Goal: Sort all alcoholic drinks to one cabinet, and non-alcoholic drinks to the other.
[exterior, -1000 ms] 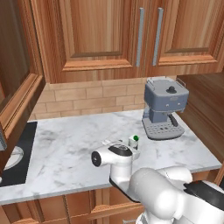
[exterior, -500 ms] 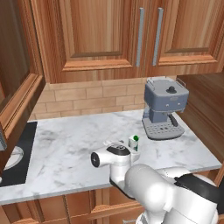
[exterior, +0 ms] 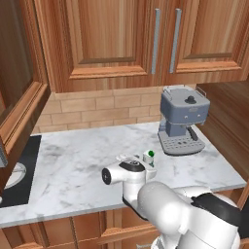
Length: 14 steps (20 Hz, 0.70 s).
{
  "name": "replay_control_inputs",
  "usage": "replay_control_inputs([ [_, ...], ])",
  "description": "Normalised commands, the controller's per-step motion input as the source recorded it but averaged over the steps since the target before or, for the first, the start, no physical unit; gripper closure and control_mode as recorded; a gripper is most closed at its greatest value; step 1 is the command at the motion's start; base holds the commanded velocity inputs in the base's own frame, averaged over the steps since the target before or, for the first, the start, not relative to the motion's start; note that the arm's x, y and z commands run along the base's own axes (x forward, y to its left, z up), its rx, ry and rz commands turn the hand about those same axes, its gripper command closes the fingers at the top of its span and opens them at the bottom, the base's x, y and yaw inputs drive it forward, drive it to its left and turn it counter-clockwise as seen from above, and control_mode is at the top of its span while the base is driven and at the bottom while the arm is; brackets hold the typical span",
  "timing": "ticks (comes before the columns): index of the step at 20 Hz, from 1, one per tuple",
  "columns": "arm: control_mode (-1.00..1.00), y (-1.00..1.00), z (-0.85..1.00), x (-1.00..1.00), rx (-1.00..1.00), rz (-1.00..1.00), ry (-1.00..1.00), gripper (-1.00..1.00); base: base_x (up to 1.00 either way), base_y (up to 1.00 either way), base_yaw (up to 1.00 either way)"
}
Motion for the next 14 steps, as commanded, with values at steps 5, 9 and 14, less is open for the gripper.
replay_control_inputs([
  [5,-1.0,-0.12,-0.07,0.0,0.0,0.0,0.0,-1.0,0.0,0.0,0.0],
  [9,-1.0,-0.14,-0.11,0.0,0.0,0.0,0.0,-1.0,0.0,0.0,0.0],
  [14,-1.0,-0.15,-0.12,0.02,0.0,0.0,0.0,-1.0,0.0,0.0,0.0],
])
